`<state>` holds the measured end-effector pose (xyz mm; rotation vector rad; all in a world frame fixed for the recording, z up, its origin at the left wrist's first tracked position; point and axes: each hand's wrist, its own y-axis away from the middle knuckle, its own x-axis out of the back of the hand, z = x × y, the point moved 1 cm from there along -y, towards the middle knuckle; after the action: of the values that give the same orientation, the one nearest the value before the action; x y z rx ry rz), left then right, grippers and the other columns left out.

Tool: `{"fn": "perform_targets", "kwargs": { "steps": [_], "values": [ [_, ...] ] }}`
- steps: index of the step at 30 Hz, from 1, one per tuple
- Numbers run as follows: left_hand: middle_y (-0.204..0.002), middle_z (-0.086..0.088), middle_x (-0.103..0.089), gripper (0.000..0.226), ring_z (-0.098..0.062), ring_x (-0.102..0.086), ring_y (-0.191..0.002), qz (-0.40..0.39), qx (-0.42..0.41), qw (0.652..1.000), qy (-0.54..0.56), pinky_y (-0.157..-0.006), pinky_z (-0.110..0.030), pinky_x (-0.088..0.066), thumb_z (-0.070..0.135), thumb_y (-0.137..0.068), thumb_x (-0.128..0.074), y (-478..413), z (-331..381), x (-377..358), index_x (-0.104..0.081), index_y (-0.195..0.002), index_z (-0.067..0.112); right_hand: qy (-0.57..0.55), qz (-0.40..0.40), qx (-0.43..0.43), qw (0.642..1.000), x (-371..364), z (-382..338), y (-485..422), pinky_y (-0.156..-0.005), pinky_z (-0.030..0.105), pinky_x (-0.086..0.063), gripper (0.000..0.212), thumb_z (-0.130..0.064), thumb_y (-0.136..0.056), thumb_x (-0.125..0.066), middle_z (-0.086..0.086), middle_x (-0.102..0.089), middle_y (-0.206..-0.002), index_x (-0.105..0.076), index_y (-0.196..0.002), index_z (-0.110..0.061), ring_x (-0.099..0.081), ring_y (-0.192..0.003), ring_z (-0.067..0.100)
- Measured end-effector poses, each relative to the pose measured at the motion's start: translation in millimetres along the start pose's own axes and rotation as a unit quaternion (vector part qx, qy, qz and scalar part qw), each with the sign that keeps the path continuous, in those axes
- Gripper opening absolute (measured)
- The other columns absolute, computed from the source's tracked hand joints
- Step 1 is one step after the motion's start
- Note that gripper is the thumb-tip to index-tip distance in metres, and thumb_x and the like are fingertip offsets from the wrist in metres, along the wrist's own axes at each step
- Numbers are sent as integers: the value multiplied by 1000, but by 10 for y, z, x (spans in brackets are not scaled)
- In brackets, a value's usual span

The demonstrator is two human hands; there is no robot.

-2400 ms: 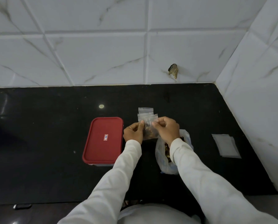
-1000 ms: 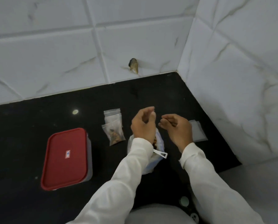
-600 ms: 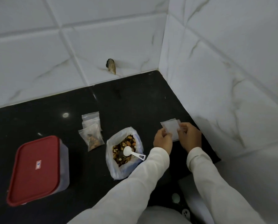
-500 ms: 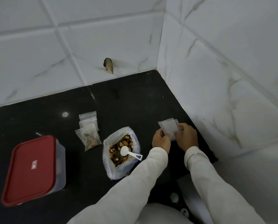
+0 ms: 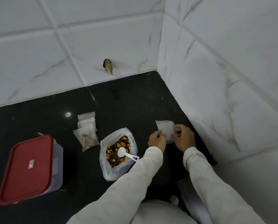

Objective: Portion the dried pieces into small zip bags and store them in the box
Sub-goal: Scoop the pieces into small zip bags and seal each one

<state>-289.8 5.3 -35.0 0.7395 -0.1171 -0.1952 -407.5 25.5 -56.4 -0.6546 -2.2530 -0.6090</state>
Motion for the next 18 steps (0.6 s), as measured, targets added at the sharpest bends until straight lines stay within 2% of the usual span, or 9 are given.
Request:
{"fn": "perform_targets", "kwargs": {
  "steps": [2, 4, 7, 11, 13, 15, 18],
  "values": [
    [-144, -3, -53, 42, -23, -53, -127, 0, -3, 1000, -2, -109, -40, -45, 20, -97, -57, 17, 9, 14, -56, -138, 20, -3, 1, -3, 1000, -1, -4, 0, -91, 36, -53, 39, -16, -85, -72, 6, -58, -125, -58, -122, -17, -60, -108, 23],
    [-147, -3, -51, 42, -23, -51, -131, 2, -18, 1000, -15, -110, -33, -41, 19, -98, -56, 61, 38, 39, -55, -140, 19, -10, 4, -4, 1000, 3, -8, 7, -90, 35, -54, 39, -15, -85, -71, 6, -57, -126, -58, -122, -17, -61, -108, 22],
    [-146, -1, -53, 40, -20, -50, -133, 35, -65, 997, -36, -103, -24, -39, 15, -99, -54, 129, 90, 80, -56, -139, 18, -32, 15, 13, 999, 37, -15, 33, -87, 31, -52, 38, -13, -86, -70, 7, -59, -124, -59, -122, -14, -61, -104, 21],
    [-138, 1, -58, 35, -14, -56, -125, 87, -142, 986, -32, -92, -17, -40, 8, -98, -56, 288, 267, 186, -62, -131, 19, -100, 55, 18, 993, 167, -59, 96, -86, 24, -45, 33, -8, -89, -65, 7, -65, -118, -62, -121, -11, -60, -100, 16],
    [-129, 4, -63, 30, -6, -58, -112, 104, -171, 980, -18, -87, -15, -42, 10, -96, -60, 359, 374, 291, -65, -124, 20, -132, 74, 14, 988, 262, -133, 156, -87, 22, -42, 30, -8, -90, -63, 4, -66, -116, -63, -120, -11, -60, -100, 15],
    [-117, 7, -68, 22, -5, -61, -104, 117, -193, 974, 12, -86, -17, -48, 11, -94, -64, 410, 474, 440, -68, -113, 22, -154, 82, 10, 985, 341, -233, 236, -89, 23, -43, 27, -12, -92, -63, 1, -66, -115, -64, -119, -15, -61, -104, 14],
    [-100, 9, -71, 15, -5, -68, -94, 114, -207, 970, 62, -86, -27, -58, 7, -92, -66, 438, 591, 761, -70, -98, 21, -212, 74, 16, 974, 370, -428, 396, -92, 28, -50, 20, -22, -93, -61, -8, -67, -108, -66, -113, -24, -62, -98, 7]
  ]
}}
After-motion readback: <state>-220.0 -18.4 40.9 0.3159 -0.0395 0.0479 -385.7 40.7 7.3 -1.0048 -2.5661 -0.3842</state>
